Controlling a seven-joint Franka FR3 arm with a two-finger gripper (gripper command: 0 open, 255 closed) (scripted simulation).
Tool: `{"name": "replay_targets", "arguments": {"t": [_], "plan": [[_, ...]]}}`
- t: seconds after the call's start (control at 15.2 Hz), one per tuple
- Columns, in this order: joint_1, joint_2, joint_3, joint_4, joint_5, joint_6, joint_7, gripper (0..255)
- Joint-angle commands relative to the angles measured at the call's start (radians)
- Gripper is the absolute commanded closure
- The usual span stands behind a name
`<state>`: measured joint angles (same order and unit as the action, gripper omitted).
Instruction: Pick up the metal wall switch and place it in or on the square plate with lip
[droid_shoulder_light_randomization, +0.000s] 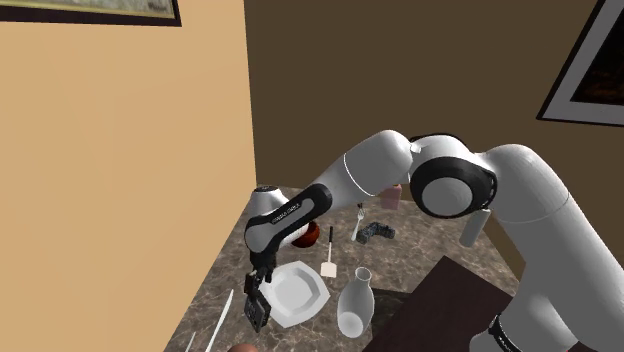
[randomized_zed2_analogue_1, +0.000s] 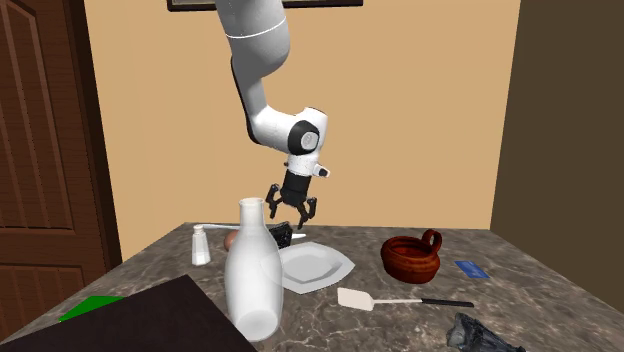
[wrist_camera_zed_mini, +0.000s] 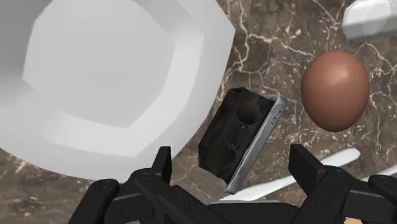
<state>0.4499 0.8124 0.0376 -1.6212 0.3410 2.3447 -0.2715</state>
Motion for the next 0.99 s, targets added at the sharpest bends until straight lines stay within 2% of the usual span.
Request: {"name": "replay_targets", "arguments": {"t": [0.0,0.53,0.92], "plan": [[-0.001,0.043,0.017,0.042,0.033,0.066,0.007,0],[0.012,0.127,0.026,0.083,0.038,0.113,0.006,0],[0.012,0.127,0.026,0.083,0.038,0.113,0.006,0]]}}
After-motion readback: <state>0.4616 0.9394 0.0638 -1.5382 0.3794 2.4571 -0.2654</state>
